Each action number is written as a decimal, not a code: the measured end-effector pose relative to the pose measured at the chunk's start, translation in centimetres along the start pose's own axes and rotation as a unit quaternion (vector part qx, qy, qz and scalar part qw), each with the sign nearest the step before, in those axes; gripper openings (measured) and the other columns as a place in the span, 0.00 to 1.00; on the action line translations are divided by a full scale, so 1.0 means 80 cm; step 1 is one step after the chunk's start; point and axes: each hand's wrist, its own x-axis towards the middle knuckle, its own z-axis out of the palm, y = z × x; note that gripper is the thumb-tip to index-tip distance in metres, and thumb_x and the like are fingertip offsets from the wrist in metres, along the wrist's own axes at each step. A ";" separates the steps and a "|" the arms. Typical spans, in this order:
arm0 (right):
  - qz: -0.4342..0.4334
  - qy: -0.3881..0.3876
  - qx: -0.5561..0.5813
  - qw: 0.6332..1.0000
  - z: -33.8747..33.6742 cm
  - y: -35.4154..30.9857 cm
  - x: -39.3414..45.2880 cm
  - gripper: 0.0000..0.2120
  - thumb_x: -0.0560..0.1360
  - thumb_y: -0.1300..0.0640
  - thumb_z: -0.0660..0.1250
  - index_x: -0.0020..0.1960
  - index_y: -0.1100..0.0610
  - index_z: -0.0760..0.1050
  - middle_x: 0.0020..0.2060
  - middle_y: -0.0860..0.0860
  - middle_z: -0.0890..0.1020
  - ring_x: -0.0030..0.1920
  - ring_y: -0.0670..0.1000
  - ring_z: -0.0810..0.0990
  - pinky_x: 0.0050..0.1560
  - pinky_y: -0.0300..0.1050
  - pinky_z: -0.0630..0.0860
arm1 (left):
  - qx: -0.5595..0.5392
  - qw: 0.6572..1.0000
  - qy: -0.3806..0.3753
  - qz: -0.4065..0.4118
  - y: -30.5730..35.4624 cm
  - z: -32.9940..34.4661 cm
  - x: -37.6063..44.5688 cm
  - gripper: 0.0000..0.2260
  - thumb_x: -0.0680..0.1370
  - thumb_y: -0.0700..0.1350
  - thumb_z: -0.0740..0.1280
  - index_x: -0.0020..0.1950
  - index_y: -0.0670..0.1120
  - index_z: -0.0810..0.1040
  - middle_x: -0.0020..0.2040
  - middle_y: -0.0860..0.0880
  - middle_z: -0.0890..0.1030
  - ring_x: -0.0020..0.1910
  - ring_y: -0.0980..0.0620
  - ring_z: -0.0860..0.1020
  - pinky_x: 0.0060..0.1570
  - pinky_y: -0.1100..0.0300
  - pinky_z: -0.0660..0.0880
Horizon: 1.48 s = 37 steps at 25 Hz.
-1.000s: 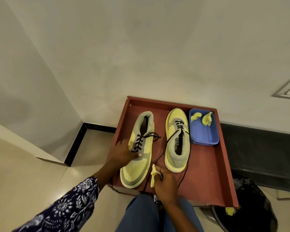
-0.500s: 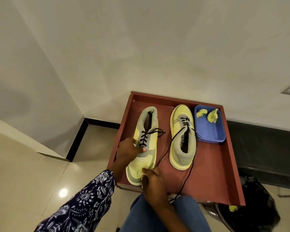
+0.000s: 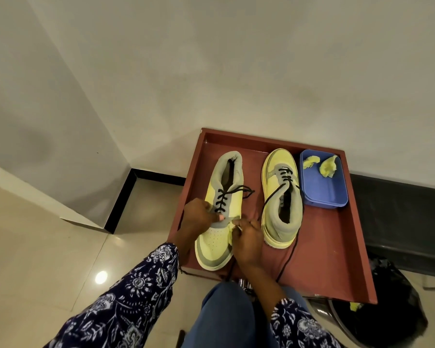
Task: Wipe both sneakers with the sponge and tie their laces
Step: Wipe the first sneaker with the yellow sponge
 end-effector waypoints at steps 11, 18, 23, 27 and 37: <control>-0.027 -0.035 -0.035 0.998 0.040 -0.001 -0.086 0.19 0.77 0.53 0.55 0.61 0.65 0.70 0.57 0.60 0.70 0.57 0.58 0.72 0.57 0.46 0.73 | -0.005 1.000 -0.002 -0.018 0.001 0.001 0.001 0.15 0.69 0.45 0.75 0.38 0.36 0.75 0.33 0.45 0.72 0.34 0.51 0.72 0.34 0.61 0.69; -0.233 -0.079 -0.164 0.955 0.030 -0.014 -0.100 0.16 0.51 0.62 0.82 0.35 0.58 0.80 0.38 0.51 0.80 0.38 0.50 0.78 0.28 0.36 0.74 | 0.023 1.000 -0.006 -0.013 0.003 0.000 0.001 0.16 0.69 0.47 0.74 0.39 0.35 0.76 0.37 0.41 0.75 0.38 0.47 0.73 0.43 0.55 0.73; -0.358 -0.145 -0.225 0.895 0.008 0.005 -0.085 0.14 0.52 0.54 0.82 0.34 0.54 0.81 0.38 0.46 0.80 0.40 0.47 0.78 0.26 0.33 0.74 | 0.025 1.000 -0.008 -0.007 0.004 -0.001 -0.001 0.18 0.70 0.47 0.73 0.48 0.32 0.78 0.50 0.36 0.81 0.51 0.40 0.78 0.54 0.50 0.75; -0.362 -0.128 -0.199 0.902 -0.002 0.031 -0.071 0.12 0.56 0.58 0.80 0.37 0.56 0.81 0.36 0.49 0.81 0.35 0.49 0.80 0.29 0.35 0.77 | 0.008 1.000 -0.012 -0.001 0.005 -0.002 -0.001 0.18 0.70 0.46 0.74 0.47 0.31 0.78 0.50 0.35 0.81 0.51 0.39 0.79 0.55 0.48 0.76; -0.065 -0.057 0.079 0.993 -0.005 0.046 -0.037 0.08 0.69 0.73 0.68 0.43 0.65 0.83 0.41 0.57 0.83 0.40 0.54 0.82 0.41 0.29 0.77 | 0.007 1.000 -0.017 -0.009 0.007 -0.003 -0.002 0.14 0.69 0.46 0.75 0.33 0.39 0.73 0.36 0.44 0.76 0.38 0.49 0.76 0.45 0.55 0.75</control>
